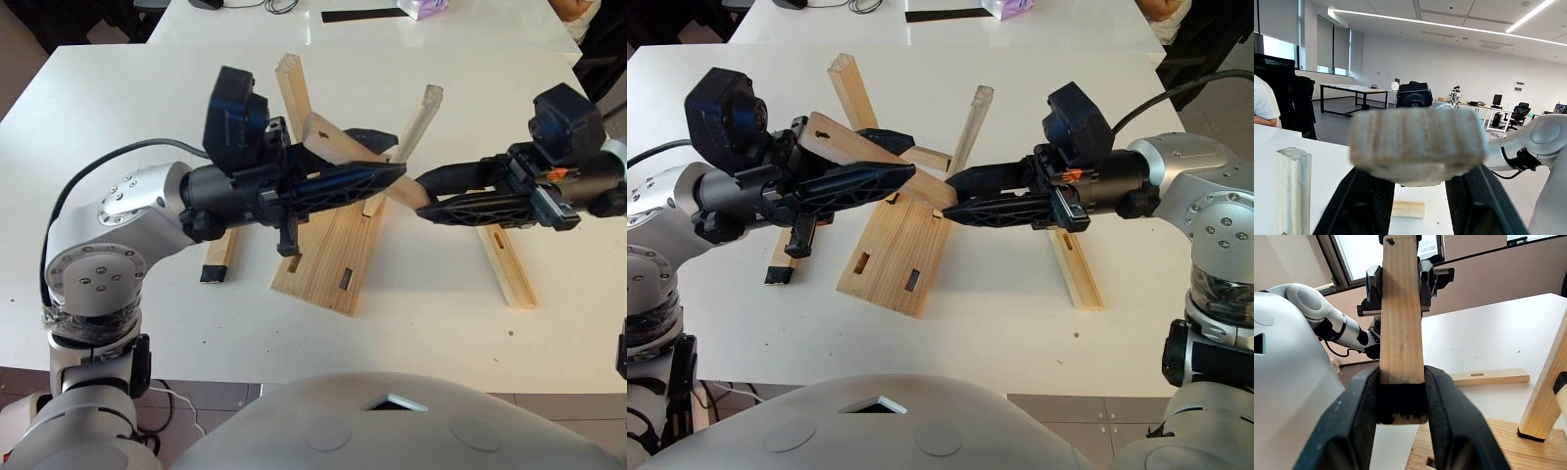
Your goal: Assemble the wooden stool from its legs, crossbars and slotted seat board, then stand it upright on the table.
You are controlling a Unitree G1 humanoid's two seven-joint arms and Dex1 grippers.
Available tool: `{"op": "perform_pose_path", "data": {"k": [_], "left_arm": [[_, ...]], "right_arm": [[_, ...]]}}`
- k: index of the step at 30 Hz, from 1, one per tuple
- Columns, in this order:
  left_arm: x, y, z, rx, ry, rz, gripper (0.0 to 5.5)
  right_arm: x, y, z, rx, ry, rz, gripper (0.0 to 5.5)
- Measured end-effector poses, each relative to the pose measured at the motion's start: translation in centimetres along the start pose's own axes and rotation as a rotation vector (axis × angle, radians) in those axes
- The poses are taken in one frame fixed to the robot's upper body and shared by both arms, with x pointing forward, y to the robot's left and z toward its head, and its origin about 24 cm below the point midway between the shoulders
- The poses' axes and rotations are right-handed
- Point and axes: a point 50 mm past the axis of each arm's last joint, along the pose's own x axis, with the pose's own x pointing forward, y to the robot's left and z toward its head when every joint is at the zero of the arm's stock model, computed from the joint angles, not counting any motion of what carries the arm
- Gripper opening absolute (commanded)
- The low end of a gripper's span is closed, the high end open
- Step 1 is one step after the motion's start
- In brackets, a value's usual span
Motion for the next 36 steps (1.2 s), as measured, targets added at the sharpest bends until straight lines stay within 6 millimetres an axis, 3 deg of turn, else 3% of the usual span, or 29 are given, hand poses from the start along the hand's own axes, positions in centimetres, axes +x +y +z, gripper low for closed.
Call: {"op": "perform_pose_path", "data": {"k": [4, 8, 15, 19, 24, 29, 36], "left_arm": [[-0.3, 0.1, -0.5, 0.007, 0.041, 0.003, 1.3], [-1.2, 0.7, -0.1, 0.004, 0.049, 0.029, 1.3], [-6.1, 1.8, 4.0, 0.143, 0.14, 0.144, 1.3], [-9.8, 3.6, 4.1, 0.234, 0.317, 0.254, 1.3], [-13.7, 7.6, 1.8, 0.482, 0.452, 0.48, 1.3], [-15.6, 8.3, -0.7, 0.537, 0.53, 0.507, 1.3], [-16.8, 8.3, -2.4, 0.497, 0.605, 0.409, 1.3]], "right_arm": [[0.1, -0.5, 0.0, -0.019, 0.019, -0.062, 2.31], [0.0, -0.5, -0.9, -0.041, 0.037, -0.121, 2.34], [-1.9, 0.6, -4.7, 0.01, 0.067, -0.286, 2.34], [-0.6, 1.9, -6.7, 0.014, 0.052, -0.326, 2.34], [2.9, 1.4, -9.7, 0.008, 0.049, -0.351, 2.34], [6.5, 0.1, -10.5, -0.036, 0.05, -0.296, 2.34], [6.8, -0.8, -10.9, -0.089, 0.103, -0.323, 2.34]]}}
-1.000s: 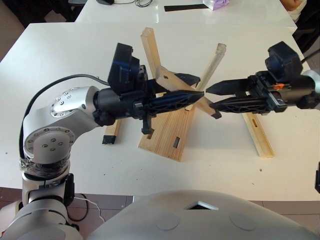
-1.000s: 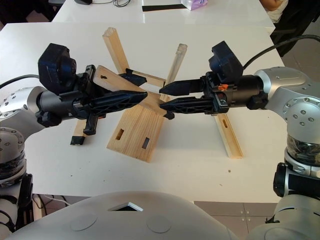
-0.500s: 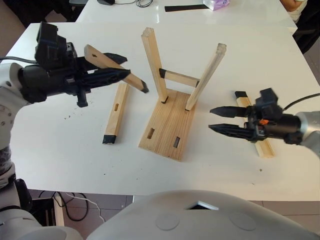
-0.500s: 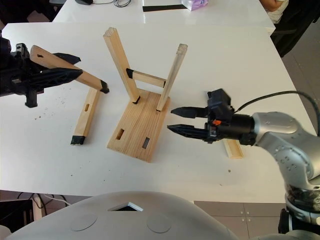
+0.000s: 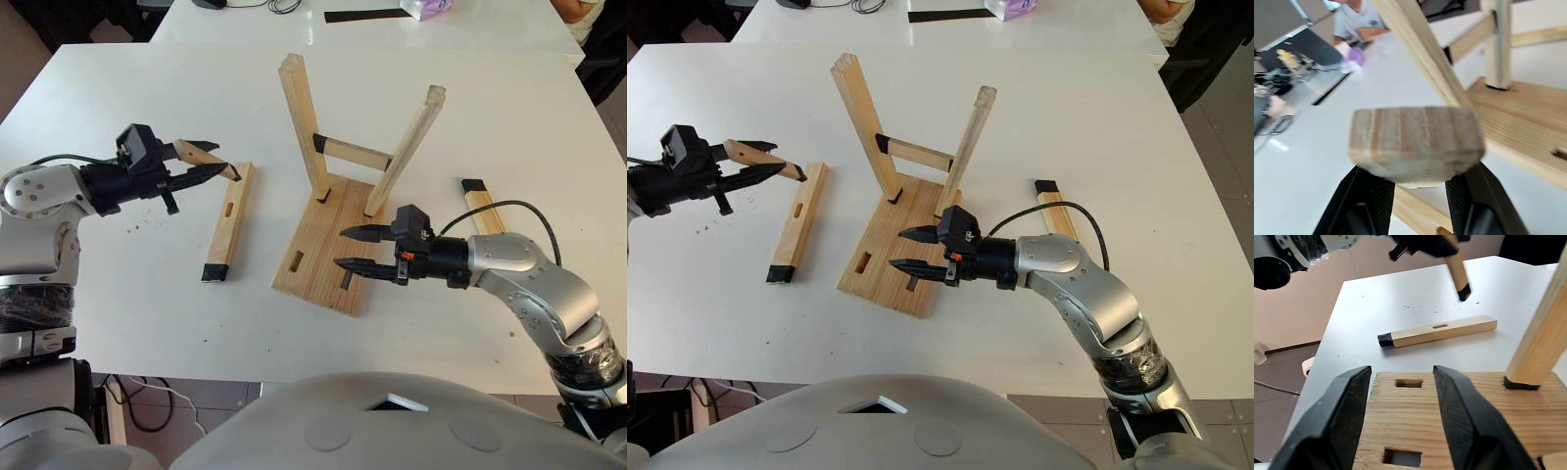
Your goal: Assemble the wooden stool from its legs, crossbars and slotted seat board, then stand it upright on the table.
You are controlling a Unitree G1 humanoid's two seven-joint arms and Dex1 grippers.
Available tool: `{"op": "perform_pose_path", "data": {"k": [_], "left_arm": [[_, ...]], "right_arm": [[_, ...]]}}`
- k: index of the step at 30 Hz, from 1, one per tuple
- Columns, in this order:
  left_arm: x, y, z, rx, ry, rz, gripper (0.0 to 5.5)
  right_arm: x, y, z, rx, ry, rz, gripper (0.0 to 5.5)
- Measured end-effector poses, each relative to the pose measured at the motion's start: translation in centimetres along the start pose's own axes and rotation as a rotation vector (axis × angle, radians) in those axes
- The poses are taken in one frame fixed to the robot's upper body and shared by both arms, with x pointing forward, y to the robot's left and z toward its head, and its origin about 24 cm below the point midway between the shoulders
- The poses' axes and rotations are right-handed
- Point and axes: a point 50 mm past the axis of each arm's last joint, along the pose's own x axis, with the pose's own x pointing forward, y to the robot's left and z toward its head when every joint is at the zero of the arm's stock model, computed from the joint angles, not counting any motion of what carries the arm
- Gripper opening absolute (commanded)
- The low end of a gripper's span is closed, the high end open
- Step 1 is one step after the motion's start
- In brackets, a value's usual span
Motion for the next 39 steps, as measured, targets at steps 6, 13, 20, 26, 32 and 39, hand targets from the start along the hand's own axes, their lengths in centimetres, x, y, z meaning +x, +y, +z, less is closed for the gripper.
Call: {"op": "perform_pose_path", "data": {"k": [6, 13, 20, 26, 32, 39], "left_arm": [[-0.5, -0.2, -1.6, 0.008, 0.069, -0.059, 1.3], [-0.8, -0.1, -2.4, 0.04, 0.108, -0.098, 1.3], [-1.2, -0.3, -3.5, 0.07, 0.151, -0.151, 1.3], [-1.1, 0.1, -3.5, 0.089, 0.152, -0.172, 1.3], [-0.9, 0.0, -3.5, 0.074, 0.152, -0.212, 1.3], [-0.8, -0.8, -3.4, -0.042, 0.155, -0.327, 1.3]], "right_arm": [[-1.1, 0.2, -0.4, 0.005, 0.019, -0.048, 2.34], [-1.7, 1.1, -0.5, 0.006, 0.017, -0.086, 2.34], [-1.8, 1.4, -0.7, 0.016, 0.014, -0.107, 2.34], [-1.8, 1.5, -0.7, 0.018, 0.014, -0.115, 2.34], [-1.8, 1.5, -0.7, 0.018, 0.014, -0.118, 2.34], [-1.8, 1.7, -0.5, 0.008, 0.01, -0.118, 2.34]]}}
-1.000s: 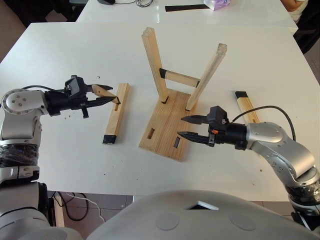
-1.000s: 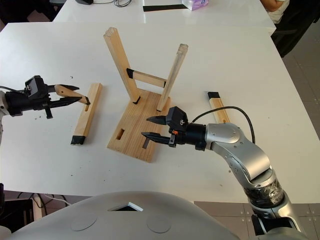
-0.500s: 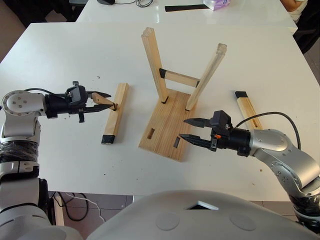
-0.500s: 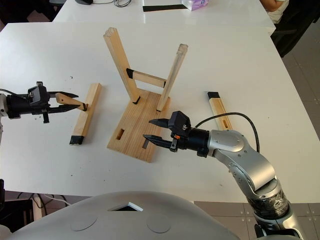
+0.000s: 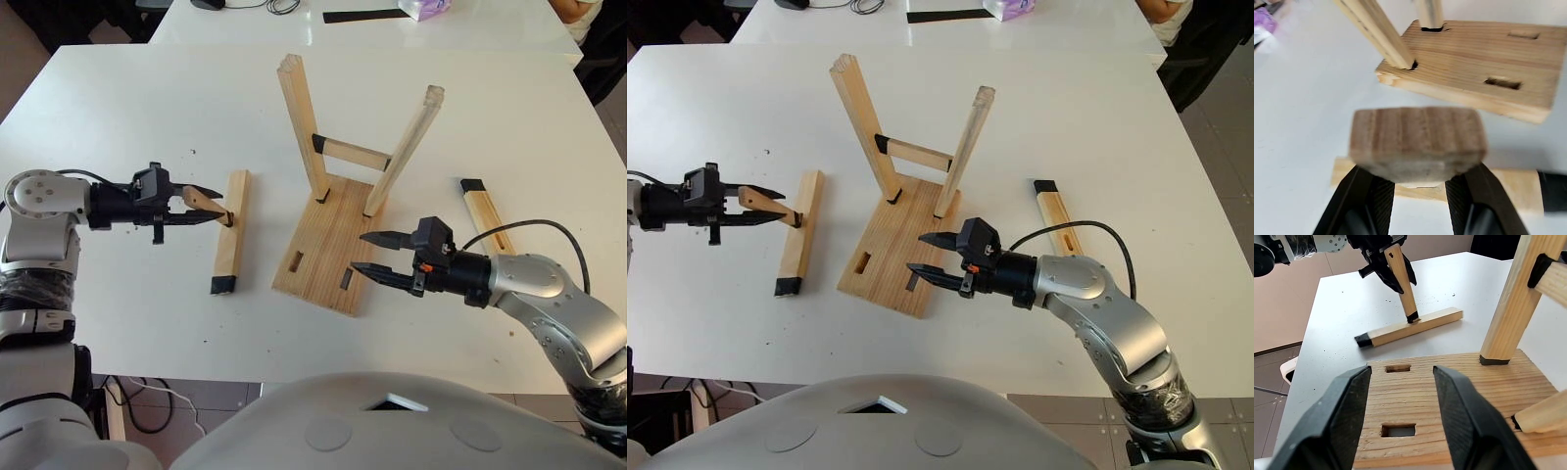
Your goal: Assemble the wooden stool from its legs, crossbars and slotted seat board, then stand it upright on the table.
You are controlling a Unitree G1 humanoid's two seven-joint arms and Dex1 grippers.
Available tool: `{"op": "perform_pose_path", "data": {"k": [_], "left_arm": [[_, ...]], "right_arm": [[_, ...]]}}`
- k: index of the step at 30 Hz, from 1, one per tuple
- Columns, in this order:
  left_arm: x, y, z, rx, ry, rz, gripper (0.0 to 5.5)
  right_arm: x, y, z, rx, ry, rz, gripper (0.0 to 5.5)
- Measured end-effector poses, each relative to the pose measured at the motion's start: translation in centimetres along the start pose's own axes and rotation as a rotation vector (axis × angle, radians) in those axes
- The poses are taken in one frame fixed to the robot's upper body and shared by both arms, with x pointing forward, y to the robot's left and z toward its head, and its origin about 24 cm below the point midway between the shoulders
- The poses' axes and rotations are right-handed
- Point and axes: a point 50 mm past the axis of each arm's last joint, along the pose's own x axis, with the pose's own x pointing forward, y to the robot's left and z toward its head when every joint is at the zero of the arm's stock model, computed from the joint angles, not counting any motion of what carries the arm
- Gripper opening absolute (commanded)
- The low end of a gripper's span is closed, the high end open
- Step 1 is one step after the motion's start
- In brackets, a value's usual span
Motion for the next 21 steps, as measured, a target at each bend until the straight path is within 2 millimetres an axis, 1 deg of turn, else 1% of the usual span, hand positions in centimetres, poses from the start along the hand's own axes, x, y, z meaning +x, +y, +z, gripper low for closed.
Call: {"op": "perform_pose_path", "data": {"k": [6, 12, 17, 21], "left_arm": [[0.7, -0.3, 0.4, 0.019, 0.009, -0.058, 1.3], [1.1, -0.2, 0.6, 0.013, 0.018, -0.067, 1.3], [1.8, -0.2, 0.8, -0.065, -0.005, -0.086, 1.3], [2.5, -0.5, 0.4, -0.158, -0.054, -0.054, 1.3]], "right_arm": [[-0.1, 0.1, -0.1, 0.006, 0.001, -0.018, 2.34], [0.0, 0.0, -0.1, 0.005, 0.0, -0.026, 2.34], [0.0, 0.1, -0.1, 0.004, 0.001, -0.022, 2.34], [-0.1, 0.0, -0.1, -0.001, 0.008, -0.007, 2.34]]}}
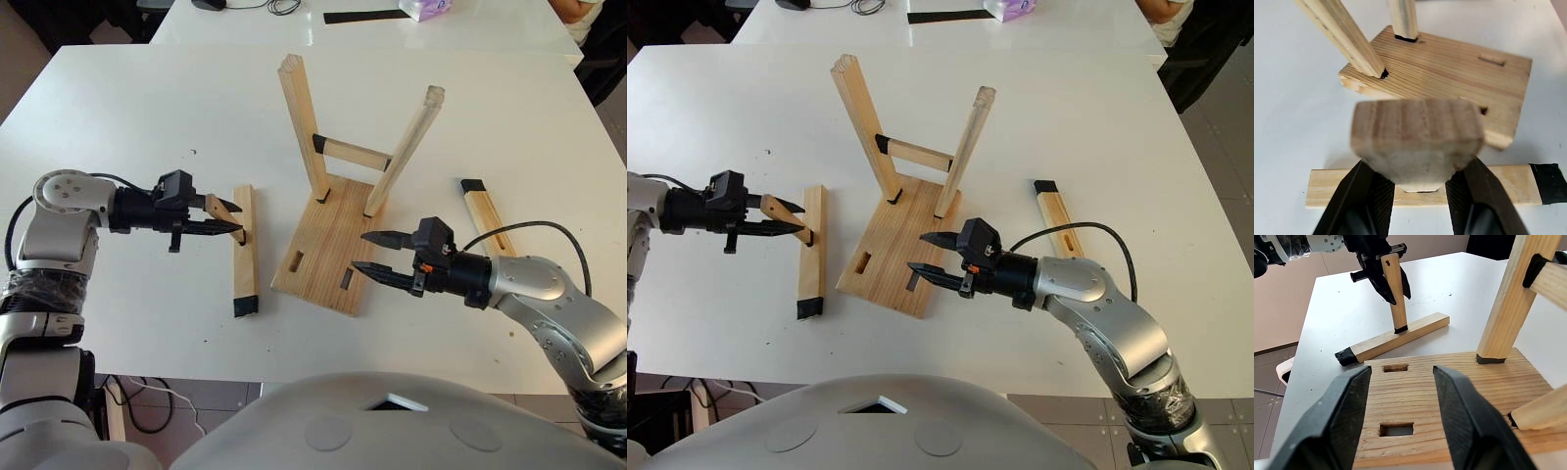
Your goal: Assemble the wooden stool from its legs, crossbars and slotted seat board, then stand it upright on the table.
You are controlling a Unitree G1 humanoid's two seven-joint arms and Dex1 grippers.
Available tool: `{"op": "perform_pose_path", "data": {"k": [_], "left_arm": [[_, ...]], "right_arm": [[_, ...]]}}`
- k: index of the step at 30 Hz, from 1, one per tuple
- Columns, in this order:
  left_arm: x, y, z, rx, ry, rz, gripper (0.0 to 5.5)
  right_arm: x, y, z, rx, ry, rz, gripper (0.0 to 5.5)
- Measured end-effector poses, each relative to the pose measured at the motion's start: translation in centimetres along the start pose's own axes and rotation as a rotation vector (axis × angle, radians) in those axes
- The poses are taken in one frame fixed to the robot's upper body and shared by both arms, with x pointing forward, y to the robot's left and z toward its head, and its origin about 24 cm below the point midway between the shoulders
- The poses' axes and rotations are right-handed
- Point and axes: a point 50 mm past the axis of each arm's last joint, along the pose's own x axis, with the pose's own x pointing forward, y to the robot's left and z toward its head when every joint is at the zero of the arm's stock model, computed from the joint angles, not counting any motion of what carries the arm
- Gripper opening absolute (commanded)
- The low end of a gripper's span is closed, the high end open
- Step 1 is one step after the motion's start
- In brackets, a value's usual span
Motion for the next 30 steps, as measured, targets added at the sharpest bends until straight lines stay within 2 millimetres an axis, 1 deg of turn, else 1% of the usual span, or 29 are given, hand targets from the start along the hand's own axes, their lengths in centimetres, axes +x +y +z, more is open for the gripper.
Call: {"op": "perform_pose_path", "data": {"k": [6, 16, 17, 18, 19, 20, 21, 26, 28, 30], "left_arm": [[1.3, -1.2, -0.2, 0.016, -0.049, 0.042, 1.3], [2.3, -1.3, -0.1, 0.036, -0.068, 0.064, 1.3], [2.4, -1.2, -0.2, 0.032, -0.072, 0.079, 1.67], [2.5, -1.2, -0.3, 0.028, -0.076, 0.1, 1.8], [2.7, -1.3, -1.6, 0.001, -0.003, 0.132, 2.0], [3.0, -2.2, -3.8, -0.073, 0.048, 0.14, 2.18], [3.5, -2.8, -4.4, -0.081, 0.025, 0.143, 2.35], [3.8, -3.3, -4.9, 0.098, 0.015, 0.22, 3.1], [3.9, -3.3, -5.2, 0.129, -0.002, 0.282, 3.1], [3.7, -3.5, -5.6, 0.116, -0.021, 0.339, 3.1]], "right_arm": [[-0.1, -0.3, 0.0, -0.007, 0.013, 0.023, 2.34], [0.1, -0.7, 0.0, -0.022, 0.023, 0.02, 2.34], [0.1, -0.7, 0.1, -0.026, 0.023, 0.021, 2.34], [0.1, -0.8, 0.1, -0.03, 0.022, 0.022, 2.34], [0.2, -0.8, 0.2, -0.036, 0.02, 0.025, 2.34], [0.2, -0.8, 0.2, -0.038, 0.021, 0.025, 2.34], [0.1, -0.9, 0.0, -0.037, 0.026, 0.021, 2.34], [0.2, -1.0, -0.3, -0.039, 0.038, 0.032, 2.34], [0.2, -1.0, -0.4, -0.039, 0.047, 0.041, 2.34], [0.1, -1.2, -0.4, -0.052, 0.059, 0.042, 2.34]]}}
